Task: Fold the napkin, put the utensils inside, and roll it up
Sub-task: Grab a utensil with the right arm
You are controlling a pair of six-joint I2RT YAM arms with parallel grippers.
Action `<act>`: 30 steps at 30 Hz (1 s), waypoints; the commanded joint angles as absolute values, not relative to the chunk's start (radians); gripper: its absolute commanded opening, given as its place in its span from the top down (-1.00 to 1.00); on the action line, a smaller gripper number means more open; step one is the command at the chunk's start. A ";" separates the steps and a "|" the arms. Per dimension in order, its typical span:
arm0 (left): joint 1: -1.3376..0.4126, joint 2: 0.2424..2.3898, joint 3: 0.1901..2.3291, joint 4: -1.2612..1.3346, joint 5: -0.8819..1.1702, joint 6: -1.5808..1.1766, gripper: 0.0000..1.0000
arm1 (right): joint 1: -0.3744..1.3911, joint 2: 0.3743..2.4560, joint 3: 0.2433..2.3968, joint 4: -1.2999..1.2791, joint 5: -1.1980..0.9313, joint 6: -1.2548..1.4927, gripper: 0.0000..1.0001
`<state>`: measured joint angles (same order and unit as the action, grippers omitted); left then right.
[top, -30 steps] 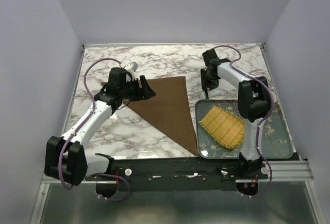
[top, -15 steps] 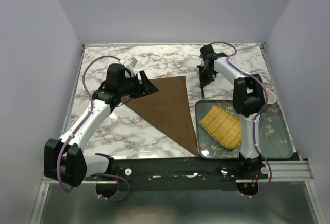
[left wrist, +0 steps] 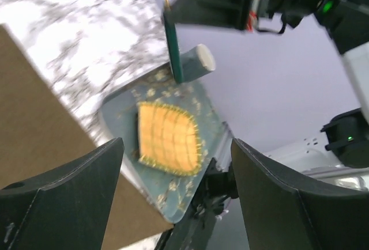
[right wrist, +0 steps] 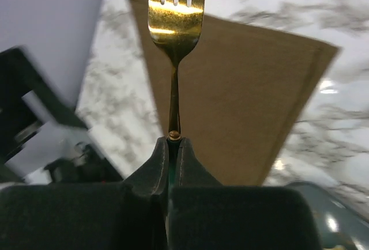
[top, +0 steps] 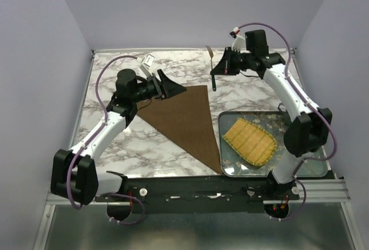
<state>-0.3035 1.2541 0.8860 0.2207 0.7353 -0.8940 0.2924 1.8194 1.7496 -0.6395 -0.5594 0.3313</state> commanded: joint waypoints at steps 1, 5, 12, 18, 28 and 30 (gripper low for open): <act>-0.307 1.380 0.844 0.775 0.888 -1.202 -0.68 | 0.301 1.682 1.458 -0.286 -1.053 0.546 0.99; -0.313 1.494 0.838 1.303 0.916 -1.481 -0.68 | 0.330 1.586 1.330 -0.156 -1.186 0.604 0.99; -0.330 1.664 0.891 1.625 0.948 -1.681 -0.70 | 0.376 1.496 1.226 -0.081 -1.244 0.643 0.99; -0.359 1.621 0.867 1.459 0.942 -1.542 -0.68 | 0.400 1.491 1.216 -0.061 -1.224 0.658 0.99; -0.396 1.600 0.882 1.421 0.919 -1.491 0.14 | 0.454 1.554 1.250 -0.034 -1.223 0.684 0.99; -0.393 1.585 0.874 1.370 0.908 -1.444 0.46 | 0.456 1.554 1.246 -0.035 -1.224 0.683 0.99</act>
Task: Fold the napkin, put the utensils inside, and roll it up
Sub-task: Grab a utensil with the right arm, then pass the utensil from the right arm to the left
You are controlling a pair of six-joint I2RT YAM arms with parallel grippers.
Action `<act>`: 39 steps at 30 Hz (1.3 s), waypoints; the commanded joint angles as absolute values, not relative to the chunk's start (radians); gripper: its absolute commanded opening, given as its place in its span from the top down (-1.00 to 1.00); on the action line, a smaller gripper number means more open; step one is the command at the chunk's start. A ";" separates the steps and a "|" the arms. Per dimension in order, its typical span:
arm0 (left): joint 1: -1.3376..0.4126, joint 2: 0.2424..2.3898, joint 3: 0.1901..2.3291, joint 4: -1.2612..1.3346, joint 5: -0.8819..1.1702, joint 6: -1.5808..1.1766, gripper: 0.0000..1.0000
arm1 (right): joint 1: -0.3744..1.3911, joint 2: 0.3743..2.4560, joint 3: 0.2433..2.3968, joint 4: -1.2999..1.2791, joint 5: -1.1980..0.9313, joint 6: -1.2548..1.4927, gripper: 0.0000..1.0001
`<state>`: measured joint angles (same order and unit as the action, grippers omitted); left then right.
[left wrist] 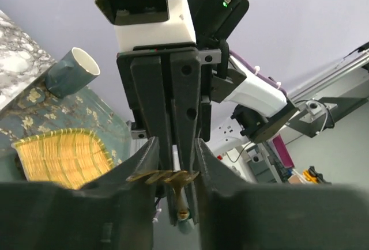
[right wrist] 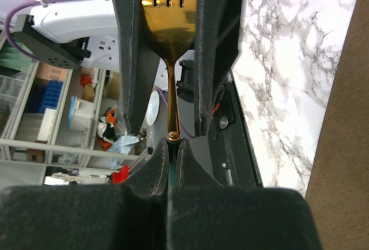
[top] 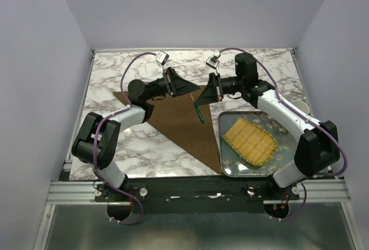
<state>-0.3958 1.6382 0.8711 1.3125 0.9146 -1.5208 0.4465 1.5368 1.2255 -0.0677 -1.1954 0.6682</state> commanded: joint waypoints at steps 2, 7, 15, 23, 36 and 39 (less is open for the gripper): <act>-0.391 1.542 0.865 1.230 0.887 -1.386 0.76 | 0.454 1.546 1.238 -0.049 -1.195 0.675 0.97; -0.393 1.344 0.913 0.500 0.677 -0.955 1.00 | 0.483 1.511 1.288 -0.286 -0.982 0.547 0.47; -0.393 1.241 1.103 -0.303 0.236 -0.865 1.00 | 0.796 1.495 1.448 -0.544 -0.189 0.370 -0.35; -0.391 1.243 1.144 -0.454 0.161 -0.902 1.00 | 0.988 1.652 1.669 -0.692 0.208 0.239 -0.02; -0.333 1.204 1.124 -0.476 0.193 -0.956 1.00 | 1.012 1.802 1.766 -0.710 0.203 0.189 0.08; -0.318 1.204 1.115 -0.471 0.212 -0.976 1.00 | 1.020 1.816 1.778 -0.710 0.166 0.193 0.59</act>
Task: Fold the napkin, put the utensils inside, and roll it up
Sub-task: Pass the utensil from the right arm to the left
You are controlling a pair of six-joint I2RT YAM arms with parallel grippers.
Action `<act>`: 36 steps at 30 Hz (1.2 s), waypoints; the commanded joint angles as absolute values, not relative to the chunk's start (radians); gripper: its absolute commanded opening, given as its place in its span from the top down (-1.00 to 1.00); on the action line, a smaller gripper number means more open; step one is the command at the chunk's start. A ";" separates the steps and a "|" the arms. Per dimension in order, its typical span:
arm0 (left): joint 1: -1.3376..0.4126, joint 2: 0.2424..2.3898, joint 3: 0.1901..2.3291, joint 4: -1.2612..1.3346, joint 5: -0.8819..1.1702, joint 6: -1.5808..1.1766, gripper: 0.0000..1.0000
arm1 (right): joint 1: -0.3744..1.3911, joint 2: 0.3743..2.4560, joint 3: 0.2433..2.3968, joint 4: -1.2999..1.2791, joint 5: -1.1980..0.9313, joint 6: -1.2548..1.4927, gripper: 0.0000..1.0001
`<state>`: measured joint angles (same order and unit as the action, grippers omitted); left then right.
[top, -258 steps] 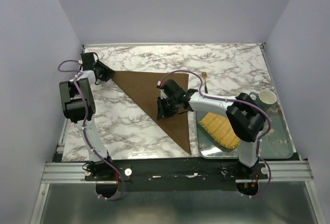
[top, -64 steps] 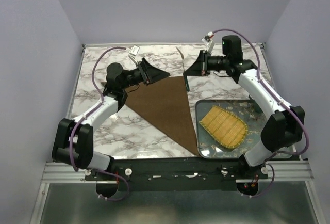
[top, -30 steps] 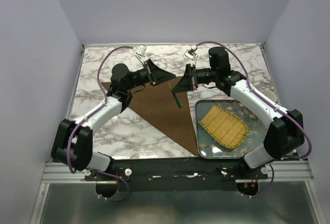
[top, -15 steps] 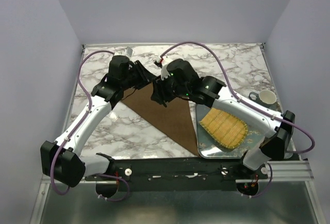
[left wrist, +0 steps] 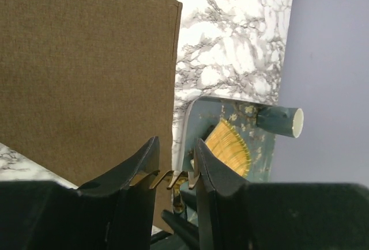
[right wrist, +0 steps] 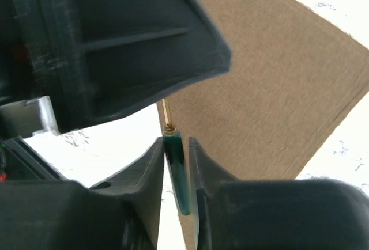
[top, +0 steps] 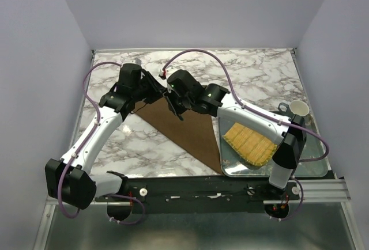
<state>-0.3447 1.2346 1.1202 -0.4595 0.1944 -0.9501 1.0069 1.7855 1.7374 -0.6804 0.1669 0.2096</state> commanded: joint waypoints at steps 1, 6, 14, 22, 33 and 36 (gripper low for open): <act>-0.304 1.204 1.111 -0.466 0.219 -0.980 1.00 | 1.020 1.819 1.778 -0.704 0.155 0.208 0.93; -0.213 1.178 1.008 -0.319 0.359 -0.936 0.54 | 0.935 1.804 1.700 -0.632 -0.147 0.314 0.99; -0.089 1.081 0.752 -0.006 0.638 -0.919 -0.80 | 0.845 1.812 1.632 -0.508 -0.472 0.406 0.99; -0.083 1.046 0.686 0.141 0.641 -0.943 -0.72 | 0.815 1.865 1.626 -0.469 -0.679 0.443 0.99; -0.046 1.051 0.770 -0.074 0.539 -0.786 1.00 | 0.818 1.856 1.600 -0.400 -0.697 0.479 0.99; -0.046 1.042 0.791 -0.152 0.479 -0.744 1.00 | 0.850 1.871 1.695 -0.517 -0.477 0.424 0.27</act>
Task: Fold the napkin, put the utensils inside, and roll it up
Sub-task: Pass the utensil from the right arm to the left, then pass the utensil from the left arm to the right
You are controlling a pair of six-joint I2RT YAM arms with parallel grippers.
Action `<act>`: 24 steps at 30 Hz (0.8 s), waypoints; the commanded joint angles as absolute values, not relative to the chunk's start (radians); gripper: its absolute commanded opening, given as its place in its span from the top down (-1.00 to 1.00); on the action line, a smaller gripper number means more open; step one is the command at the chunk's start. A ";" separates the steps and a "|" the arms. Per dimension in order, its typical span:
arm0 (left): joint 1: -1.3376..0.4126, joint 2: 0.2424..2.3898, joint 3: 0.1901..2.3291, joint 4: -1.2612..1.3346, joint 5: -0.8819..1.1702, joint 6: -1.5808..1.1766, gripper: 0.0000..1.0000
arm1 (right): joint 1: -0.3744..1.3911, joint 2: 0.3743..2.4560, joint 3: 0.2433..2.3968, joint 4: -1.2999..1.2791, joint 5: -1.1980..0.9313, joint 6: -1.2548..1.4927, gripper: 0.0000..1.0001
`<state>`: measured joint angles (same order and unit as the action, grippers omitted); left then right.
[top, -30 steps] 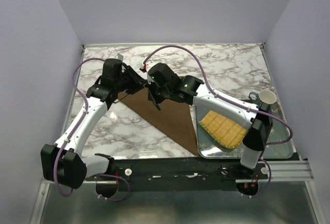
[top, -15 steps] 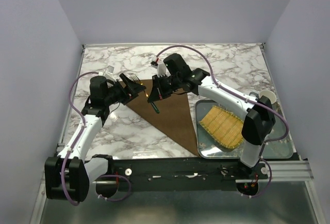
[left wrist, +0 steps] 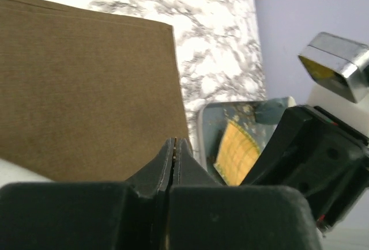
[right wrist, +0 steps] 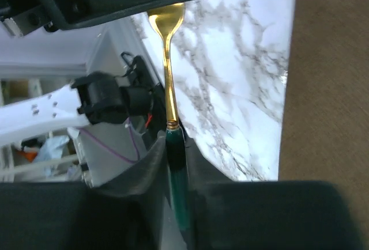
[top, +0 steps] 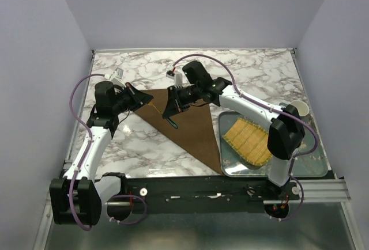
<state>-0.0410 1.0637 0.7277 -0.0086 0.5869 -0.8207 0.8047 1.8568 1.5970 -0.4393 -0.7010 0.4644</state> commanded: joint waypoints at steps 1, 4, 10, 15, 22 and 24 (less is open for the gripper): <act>-0.048 1.043 0.793 -0.161 0.453 -0.742 1.00 | 0.885 1.884 1.727 -0.593 -0.419 0.404 0.12; -0.048 1.046 0.790 -0.166 0.442 -0.755 1.00 | 0.961 1.965 1.905 -0.760 -0.194 0.318 0.02; -0.048 1.055 0.798 -0.192 0.426 -0.742 1.00 | 1.060 2.126 2.177 -0.975 0.115 0.210 0.09; -0.046 1.058 0.795 -0.193 0.430 -0.753 1.00 | 1.069 2.137 2.177 -0.970 0.137 0.187 0.37; -0.031 1.072 0.798 -0.215 0.394 -0.744 0.65 | 1.066 2.132 2.131 -0.899 0.127 0.184 0.99; -0.017 1.077 0.790 -0.239 0.358 -0.742 -0.66 | 1.058 2.147 2.105 -0.868 0.106 0.172 0.99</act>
